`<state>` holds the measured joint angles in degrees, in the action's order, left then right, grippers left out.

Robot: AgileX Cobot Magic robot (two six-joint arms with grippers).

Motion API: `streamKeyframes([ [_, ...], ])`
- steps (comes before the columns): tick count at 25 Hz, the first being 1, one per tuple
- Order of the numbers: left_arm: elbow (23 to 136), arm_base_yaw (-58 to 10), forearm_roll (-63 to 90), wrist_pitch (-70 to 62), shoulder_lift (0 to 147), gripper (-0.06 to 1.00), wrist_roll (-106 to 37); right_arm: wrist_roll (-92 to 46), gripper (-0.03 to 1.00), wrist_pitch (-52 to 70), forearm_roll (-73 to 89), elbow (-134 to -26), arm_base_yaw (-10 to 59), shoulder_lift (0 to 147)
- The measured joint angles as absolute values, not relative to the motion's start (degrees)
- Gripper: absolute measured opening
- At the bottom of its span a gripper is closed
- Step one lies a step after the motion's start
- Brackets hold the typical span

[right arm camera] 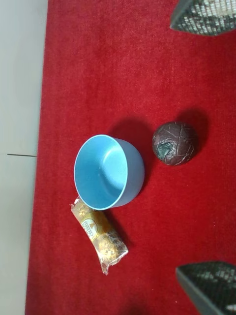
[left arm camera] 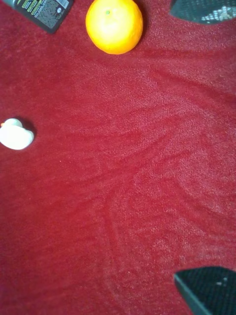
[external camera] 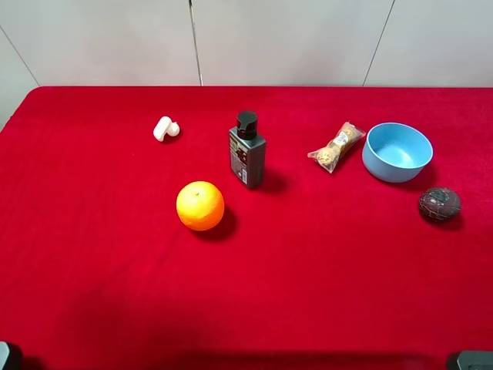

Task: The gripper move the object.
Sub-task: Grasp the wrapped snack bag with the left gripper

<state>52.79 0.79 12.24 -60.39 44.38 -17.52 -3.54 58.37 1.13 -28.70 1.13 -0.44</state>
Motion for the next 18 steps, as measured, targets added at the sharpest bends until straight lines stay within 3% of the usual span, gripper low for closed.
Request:
streamKeyframes([
  [18, 71.93, -11.99, 13.65, -60.45, 71.0, 0.97, -16.47, -3.54, 0.69, 58.37, 1.13, -28.7, 1.13, -0.44],
])
